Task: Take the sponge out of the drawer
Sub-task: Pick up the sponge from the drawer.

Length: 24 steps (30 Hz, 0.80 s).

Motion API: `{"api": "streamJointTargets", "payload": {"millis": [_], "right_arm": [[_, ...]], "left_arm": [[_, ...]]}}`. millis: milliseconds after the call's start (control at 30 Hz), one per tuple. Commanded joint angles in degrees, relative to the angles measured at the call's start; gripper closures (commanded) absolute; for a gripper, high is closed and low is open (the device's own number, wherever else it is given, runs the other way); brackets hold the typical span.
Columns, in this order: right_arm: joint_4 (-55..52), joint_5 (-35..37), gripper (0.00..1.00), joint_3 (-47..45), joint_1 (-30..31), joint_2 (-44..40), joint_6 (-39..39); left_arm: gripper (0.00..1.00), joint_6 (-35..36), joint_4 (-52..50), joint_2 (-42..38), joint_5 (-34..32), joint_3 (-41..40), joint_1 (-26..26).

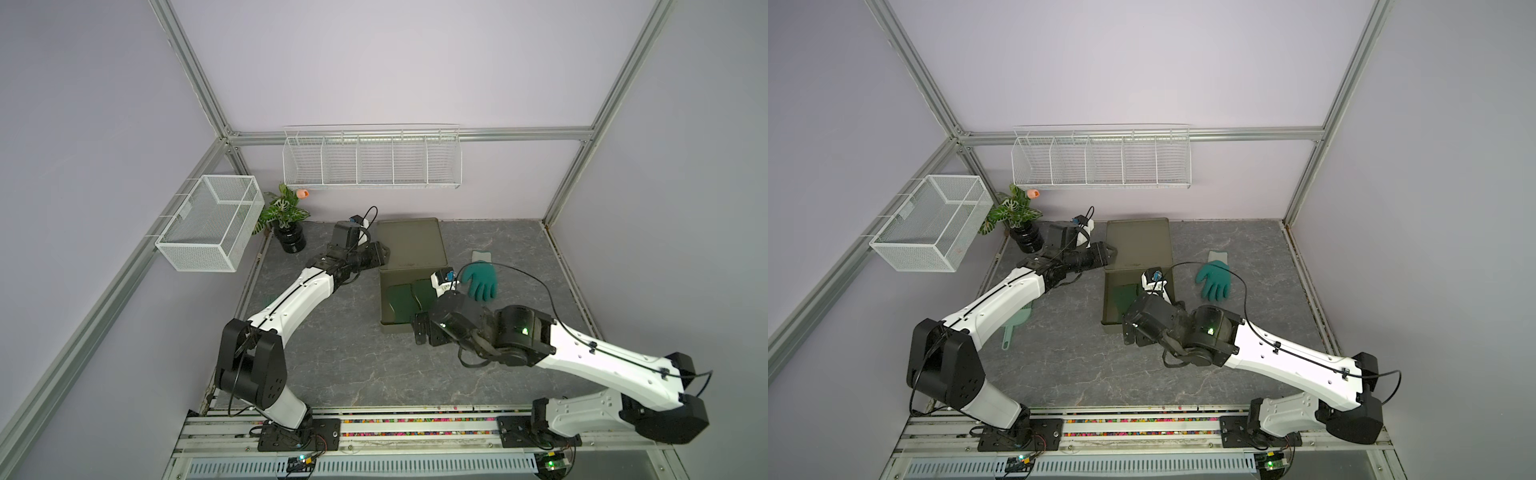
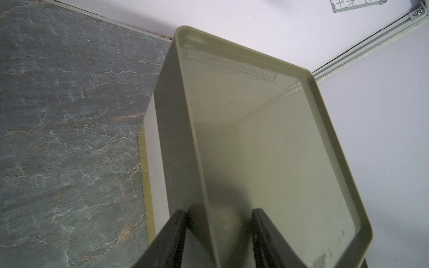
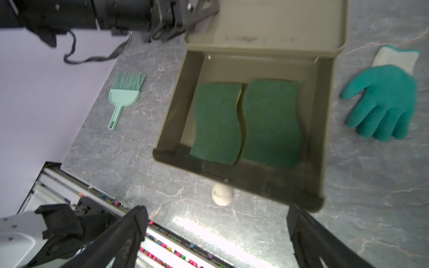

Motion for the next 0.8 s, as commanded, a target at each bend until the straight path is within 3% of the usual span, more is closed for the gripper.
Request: {"api": "streamJointTargets", "payload": {"millis": [0, 267, 767], "right_arm": [[-2.2, -2.3, 0.01, 1.8, -3.9, 2.2, -5.4], [-1.2, -7.7, 0.01, 7.2, -7.8, 9.4, -11.8], [-3.6, -15.5, 0.05, 14.1, -9.7, 19.8, -14.5]], "left_arm": [[0.5, 0.7, -2.1, 1.4, 1.2, 1.3, -0.3], [0.49, 0.9, -2.4, 1.1, 1.2, 0.8, -0.3], [0.49, 1.5, -2.6, 1.2, 1.4, 0.9, -0.2]]}}
